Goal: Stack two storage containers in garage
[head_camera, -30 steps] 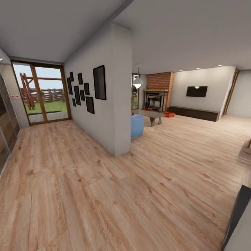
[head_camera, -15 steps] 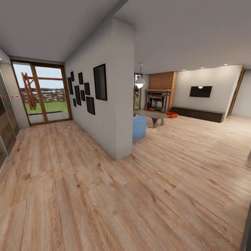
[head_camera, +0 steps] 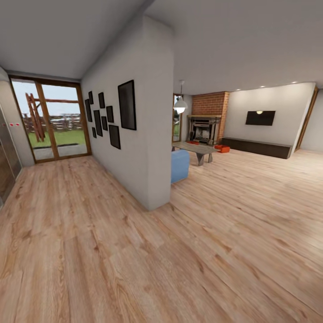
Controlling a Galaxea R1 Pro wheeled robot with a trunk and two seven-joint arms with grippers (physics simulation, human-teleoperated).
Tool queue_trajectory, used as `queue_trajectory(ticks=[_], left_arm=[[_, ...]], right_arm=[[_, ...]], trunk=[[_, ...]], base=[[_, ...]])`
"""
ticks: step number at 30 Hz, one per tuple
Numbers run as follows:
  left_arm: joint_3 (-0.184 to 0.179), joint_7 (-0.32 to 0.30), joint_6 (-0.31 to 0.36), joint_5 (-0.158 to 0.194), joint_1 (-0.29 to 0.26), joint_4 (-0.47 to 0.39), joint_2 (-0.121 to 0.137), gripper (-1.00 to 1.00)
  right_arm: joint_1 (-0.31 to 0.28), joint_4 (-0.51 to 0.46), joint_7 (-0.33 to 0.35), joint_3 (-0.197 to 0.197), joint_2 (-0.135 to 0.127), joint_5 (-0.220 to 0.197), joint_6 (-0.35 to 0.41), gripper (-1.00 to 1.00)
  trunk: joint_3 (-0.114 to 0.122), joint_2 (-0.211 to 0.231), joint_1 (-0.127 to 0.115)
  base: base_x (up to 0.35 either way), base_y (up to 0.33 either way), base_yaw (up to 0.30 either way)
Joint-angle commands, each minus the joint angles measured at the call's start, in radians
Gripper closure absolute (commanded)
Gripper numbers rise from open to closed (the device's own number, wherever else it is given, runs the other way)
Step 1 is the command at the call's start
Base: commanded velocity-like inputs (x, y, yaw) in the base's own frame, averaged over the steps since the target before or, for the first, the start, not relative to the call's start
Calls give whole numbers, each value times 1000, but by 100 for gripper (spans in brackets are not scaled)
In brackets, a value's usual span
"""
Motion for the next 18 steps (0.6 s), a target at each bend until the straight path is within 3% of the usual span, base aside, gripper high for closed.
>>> queue_trajectory(ticks=[1, 13, 18], left_arm=[[3, 1, 7, 3, 0, -2, 0, -100], [3, 1, 7, 3, 0, -2, 0, -100], [3, 1, 7, 3, 0, -2, 0, -100]], right_arm=[[-1, 3, -4, 3, 0, 6, -5, -100], [-1, 3, -1, -1, 3, -7, 9, -100], [-1, 4, 5, 3, 50, 1, 3, -100]], trunk=[[-1, -1, 1], [-1, -1, 1], [-1, -1, 1]], base=[[324, 0, 0], [324, 0, 0], [324, 0, 0]])
